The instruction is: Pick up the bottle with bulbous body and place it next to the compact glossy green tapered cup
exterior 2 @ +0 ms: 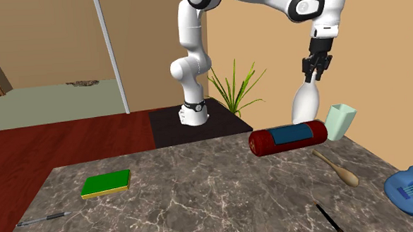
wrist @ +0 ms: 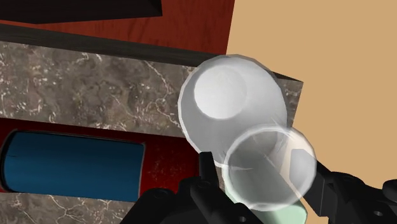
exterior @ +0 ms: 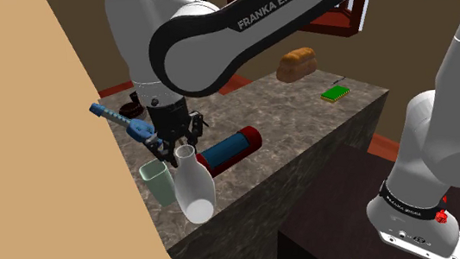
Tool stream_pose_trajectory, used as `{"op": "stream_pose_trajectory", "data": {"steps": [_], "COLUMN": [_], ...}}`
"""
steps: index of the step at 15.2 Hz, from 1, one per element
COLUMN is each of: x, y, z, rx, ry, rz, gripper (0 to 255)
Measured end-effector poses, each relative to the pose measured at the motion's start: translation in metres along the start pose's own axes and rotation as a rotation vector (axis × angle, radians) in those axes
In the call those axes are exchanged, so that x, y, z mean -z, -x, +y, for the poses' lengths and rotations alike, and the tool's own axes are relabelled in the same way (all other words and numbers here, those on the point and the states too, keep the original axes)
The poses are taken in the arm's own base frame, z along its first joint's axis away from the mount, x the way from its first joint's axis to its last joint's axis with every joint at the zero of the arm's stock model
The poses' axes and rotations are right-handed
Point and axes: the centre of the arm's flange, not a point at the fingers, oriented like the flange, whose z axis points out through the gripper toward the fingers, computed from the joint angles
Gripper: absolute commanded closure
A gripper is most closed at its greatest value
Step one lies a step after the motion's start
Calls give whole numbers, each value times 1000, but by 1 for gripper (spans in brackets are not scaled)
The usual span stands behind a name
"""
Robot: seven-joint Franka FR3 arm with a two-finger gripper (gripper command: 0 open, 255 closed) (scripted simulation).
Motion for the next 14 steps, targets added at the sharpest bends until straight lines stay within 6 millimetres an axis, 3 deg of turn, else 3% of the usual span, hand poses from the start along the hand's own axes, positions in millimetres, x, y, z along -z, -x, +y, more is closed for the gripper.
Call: {"op": "stream_pose_trajectory", "data": {"steps": [4,5,11,14], "x": [-1,-1,-1,26], "y": [0,0,0,0], "z": [0,0,0,-1], "rx": [0,0,0,0], "ry": [0,0,-1,-1], "rz": [0,0,1,2], "gripper": [255,0,0,0]}}
